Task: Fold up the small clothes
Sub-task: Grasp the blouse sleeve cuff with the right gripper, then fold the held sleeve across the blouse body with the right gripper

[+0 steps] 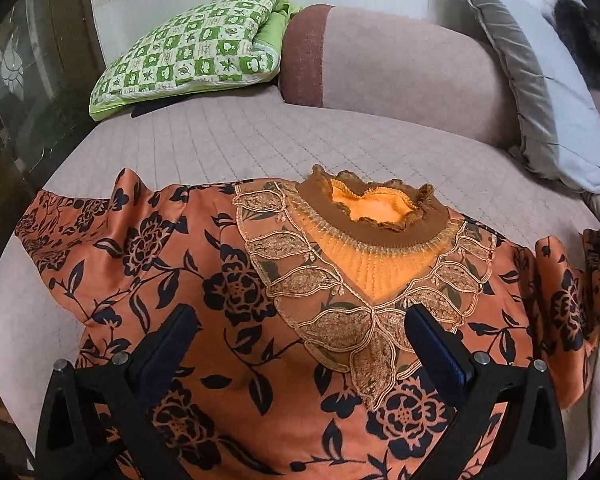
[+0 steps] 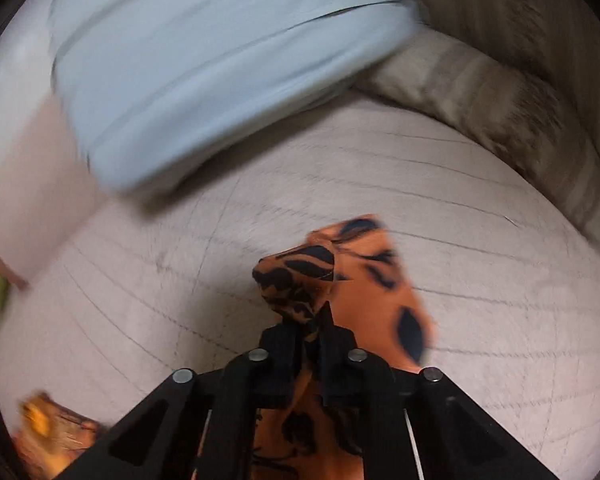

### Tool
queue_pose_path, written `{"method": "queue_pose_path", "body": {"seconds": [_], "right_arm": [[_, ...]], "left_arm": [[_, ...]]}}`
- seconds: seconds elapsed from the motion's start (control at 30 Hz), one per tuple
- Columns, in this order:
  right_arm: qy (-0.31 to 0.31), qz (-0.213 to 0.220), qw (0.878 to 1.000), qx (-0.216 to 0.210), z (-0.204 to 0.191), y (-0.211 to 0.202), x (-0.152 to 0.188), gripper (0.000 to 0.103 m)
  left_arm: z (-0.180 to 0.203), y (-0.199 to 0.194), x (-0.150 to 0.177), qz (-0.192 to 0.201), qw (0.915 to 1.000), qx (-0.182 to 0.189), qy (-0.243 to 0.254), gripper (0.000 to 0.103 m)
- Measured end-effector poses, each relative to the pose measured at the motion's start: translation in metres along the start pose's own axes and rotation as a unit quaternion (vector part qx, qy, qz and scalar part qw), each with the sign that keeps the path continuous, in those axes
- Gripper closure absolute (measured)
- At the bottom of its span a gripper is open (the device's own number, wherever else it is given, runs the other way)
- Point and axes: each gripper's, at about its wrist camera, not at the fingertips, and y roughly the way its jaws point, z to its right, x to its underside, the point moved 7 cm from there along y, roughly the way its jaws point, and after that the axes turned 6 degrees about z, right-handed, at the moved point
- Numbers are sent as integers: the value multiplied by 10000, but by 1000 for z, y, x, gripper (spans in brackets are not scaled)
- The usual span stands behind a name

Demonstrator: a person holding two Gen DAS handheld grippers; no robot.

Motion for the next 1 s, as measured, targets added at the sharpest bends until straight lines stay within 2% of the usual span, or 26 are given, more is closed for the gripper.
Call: {"method": "queue_pose_path", "body": {"seconds": [0.13,0.23,0.4,0.57,0.67,0.73,0.87,1.0], "right_arm": [[762,437,9950,-486,38,-50,-8,95],[1302,815,9817,-1128,56,-98,-17,95],[1628,1185,9599,-1952,45,-172,-36,95],[1131,1482,9406,-2837,-34,-252,-45,95],[655,1565,9269,-3346,-104,-296,-40,95],[348,1531,9138,-3747,-156,-321,-30,95],[-149,1216,8942,-4305,-250,-338,6,95],[-536,585,8789,-4703,-342,-323,66,95]], "left_arm": [[-17,-3,-5,94,9999,-89,-94,0],[-30,-1,-6,88,9995,-172,-235,0],[-51,3,-12,137,9984,-441,-326,0],[-86,-2,-22,247,9954,-674,-632,0],[-113,-5,-26,286,9924,-838,-851,0],[-134,-6,-27,302,9897,-963,-1017,0],[-186,-8,-28,308,9804,-1340,-1412,0],[-236,-11,-23,269,9685,-1637,-1859,0]]}}
